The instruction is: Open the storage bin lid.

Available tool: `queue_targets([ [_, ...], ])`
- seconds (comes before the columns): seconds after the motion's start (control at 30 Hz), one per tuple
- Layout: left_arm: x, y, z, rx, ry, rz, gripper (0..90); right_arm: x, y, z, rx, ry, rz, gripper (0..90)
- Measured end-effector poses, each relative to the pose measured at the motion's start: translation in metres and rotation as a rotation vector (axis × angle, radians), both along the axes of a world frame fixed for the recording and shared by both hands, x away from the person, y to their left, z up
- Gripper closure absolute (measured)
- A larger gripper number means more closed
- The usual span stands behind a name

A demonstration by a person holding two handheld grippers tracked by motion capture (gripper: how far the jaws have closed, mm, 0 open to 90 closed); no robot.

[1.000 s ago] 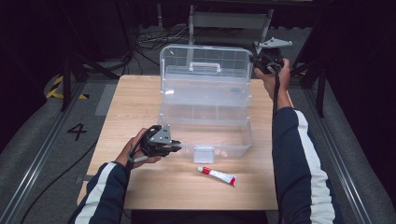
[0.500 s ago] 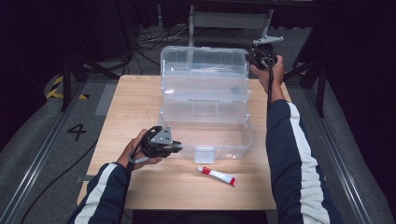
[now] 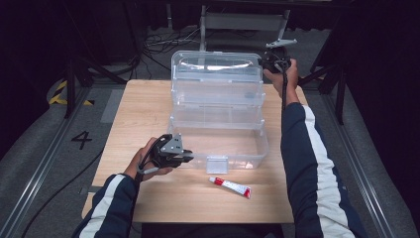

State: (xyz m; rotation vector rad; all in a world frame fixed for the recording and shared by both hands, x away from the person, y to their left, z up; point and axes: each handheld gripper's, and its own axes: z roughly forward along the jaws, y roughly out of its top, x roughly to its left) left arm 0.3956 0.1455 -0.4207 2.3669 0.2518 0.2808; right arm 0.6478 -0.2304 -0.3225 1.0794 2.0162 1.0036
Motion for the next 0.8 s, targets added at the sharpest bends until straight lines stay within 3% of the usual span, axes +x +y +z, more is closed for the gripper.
queue_targets([
  [0.47,0.002,0.001,-0.002,-0.022,0.022,-0.004,77.4,0.020,0.000,-0.022,-0.005,0.029,0.001,84.0],
  [0.63,0.003,0.001,-0.002,-0.022,0.025,-0.006,77.6,0.022,0.000,-0.030,0.021,0.001,0.005,84.4],
  [0.73,0.003,0.001,-0.002,-0.022,0.027,-0.009,77.4,0.025,-0.002,-0.037,0.036,0.020,-0.007,84.6],
  [0.8,0.003,0.001,-0.002,-0.021,0.023,-0.008,77.3,0.026,-0.002,-0.040,0.015,0.029,-0.009,84.7],
])
